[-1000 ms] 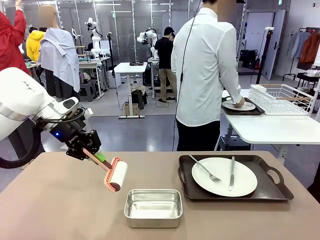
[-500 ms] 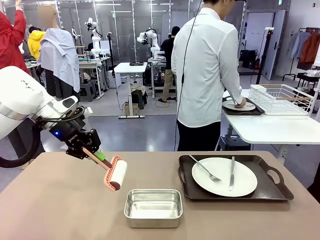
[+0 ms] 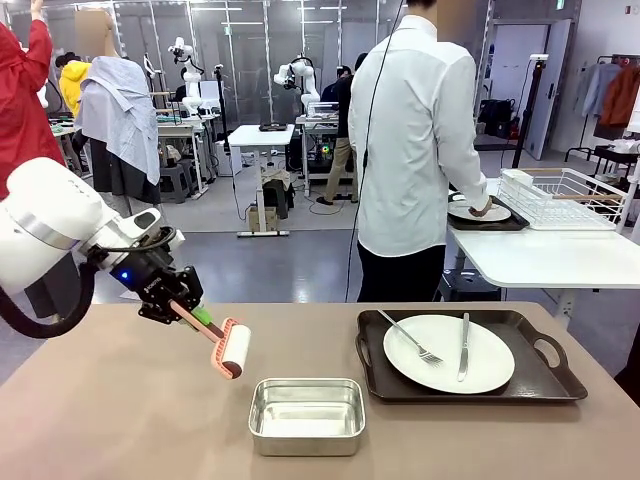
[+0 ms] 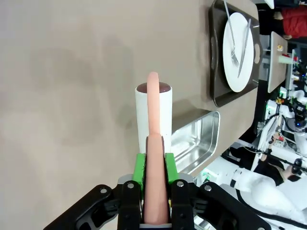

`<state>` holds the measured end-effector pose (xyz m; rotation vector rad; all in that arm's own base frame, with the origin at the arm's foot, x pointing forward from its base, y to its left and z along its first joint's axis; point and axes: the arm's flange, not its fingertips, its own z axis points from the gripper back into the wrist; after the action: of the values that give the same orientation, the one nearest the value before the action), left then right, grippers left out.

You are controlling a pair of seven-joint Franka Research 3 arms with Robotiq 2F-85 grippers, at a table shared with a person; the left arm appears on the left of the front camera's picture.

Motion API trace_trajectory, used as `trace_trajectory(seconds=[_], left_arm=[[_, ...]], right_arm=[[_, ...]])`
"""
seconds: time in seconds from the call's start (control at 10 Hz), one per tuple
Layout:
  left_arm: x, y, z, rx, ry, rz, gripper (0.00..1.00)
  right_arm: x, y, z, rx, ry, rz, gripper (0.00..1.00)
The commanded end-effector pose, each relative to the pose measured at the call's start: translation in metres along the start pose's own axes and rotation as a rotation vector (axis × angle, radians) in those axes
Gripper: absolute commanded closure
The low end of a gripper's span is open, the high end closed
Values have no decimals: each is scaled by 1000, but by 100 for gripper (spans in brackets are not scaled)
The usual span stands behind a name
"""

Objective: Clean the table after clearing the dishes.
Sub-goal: When the left (or right) Handle tray is removed, use the left hand (or right hand) to clean the left (or right) side of the table with the Lint Roller.

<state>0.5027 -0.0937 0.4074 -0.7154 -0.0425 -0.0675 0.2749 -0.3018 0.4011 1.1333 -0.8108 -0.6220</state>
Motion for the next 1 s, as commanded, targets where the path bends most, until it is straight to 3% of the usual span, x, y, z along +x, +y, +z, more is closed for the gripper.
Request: trace_trajectory(seconds=[0.0,0.3,0.5,0.9], left_arm=[[8,6,-14,-74,16,-40,80],[16,34,-42,-124,-39,23,80],[16,52,-53,-174,-8,32,80],[13,84,-62,-123,-9,21,80]], right_arm=[[0,2,1,15,-8,-7,0],[0,2,1,15,-8,-7,0],[0,2,1,15,-8,-7,0],[0,2,1,15,-8,-7,0]])
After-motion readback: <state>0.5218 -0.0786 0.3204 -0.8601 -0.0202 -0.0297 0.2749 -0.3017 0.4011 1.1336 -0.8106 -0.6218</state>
